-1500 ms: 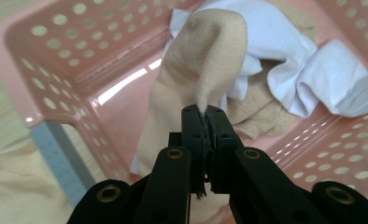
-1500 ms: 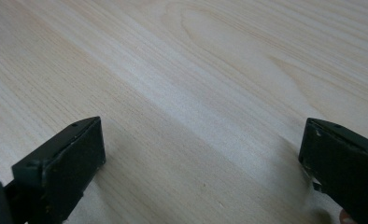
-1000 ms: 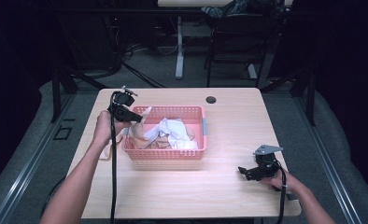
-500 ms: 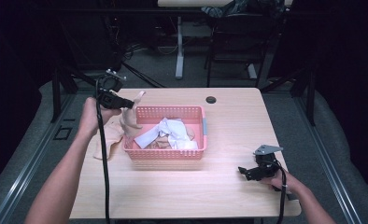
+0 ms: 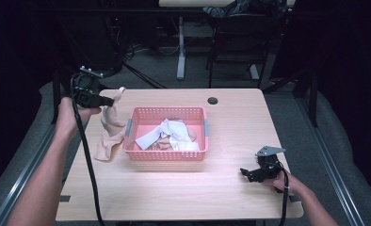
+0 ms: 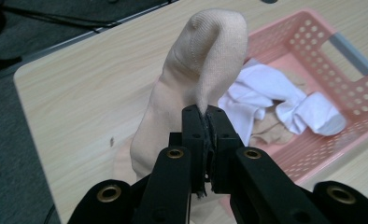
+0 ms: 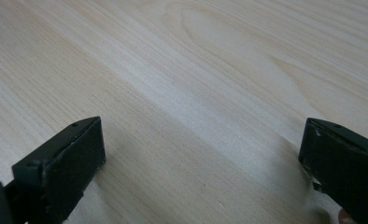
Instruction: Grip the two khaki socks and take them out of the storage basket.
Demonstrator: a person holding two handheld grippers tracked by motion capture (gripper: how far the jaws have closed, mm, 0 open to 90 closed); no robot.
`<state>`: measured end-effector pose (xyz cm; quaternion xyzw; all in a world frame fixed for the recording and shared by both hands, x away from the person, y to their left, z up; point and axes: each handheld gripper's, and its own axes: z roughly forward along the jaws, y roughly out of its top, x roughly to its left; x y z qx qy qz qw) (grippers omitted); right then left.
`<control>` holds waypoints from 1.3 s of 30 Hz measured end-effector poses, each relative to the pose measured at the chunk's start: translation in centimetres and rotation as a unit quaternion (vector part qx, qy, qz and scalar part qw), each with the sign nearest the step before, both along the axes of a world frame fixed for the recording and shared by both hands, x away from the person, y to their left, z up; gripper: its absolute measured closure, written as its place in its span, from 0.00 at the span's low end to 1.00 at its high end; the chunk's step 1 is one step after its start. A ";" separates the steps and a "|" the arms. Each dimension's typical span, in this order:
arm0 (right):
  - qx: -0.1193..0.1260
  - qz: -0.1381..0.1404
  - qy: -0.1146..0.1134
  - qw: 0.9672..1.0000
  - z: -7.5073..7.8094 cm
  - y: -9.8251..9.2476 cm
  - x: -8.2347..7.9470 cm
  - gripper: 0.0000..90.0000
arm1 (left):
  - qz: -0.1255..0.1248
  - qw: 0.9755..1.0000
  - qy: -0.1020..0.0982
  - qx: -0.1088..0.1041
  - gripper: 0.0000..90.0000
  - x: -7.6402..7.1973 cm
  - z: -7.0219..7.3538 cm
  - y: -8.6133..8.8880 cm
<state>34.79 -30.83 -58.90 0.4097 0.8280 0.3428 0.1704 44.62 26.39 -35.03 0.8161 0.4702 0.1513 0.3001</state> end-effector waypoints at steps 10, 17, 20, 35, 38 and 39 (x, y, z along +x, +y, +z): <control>0.000 0.000 0.000 1.000 0.0 0.0 0.0 0.00 | 0.036 0.999 0.022 -0.013 0.97 -0.2 -1.8 3.3; -0.001 0.001 0.000 1.000 0.0 0.0 0.0 0.00 | 0.051 0.998 0.033 -0.016 0.97 -0.2 -3.5 4.5; 0.000 0.000 0.000 1.000 0.0 0.0 0.0 0.00 | 0.055 0.998 0.042 -0.012 0.97 -0.1 -4.4 4.7; 0.000 0.000 0.000 1.000 0.0 0.0 0.0 0.00 | 0.074 0.993 0.090 -0.010 0.97 1.0 -10.9 4.6; 0.000 0.000 0.000 1.000 0.0 0.0 0.0 0.00 | 0.078 0.992 0.097 -0.013 0.97 1.4 -12.3 4.5; 0.000 0.000 0.000 1.000 0.0 0.0 0.0 0.00 | 0.078 0.992 0.100 -0.013 0.97 1.5 -12.7 4.5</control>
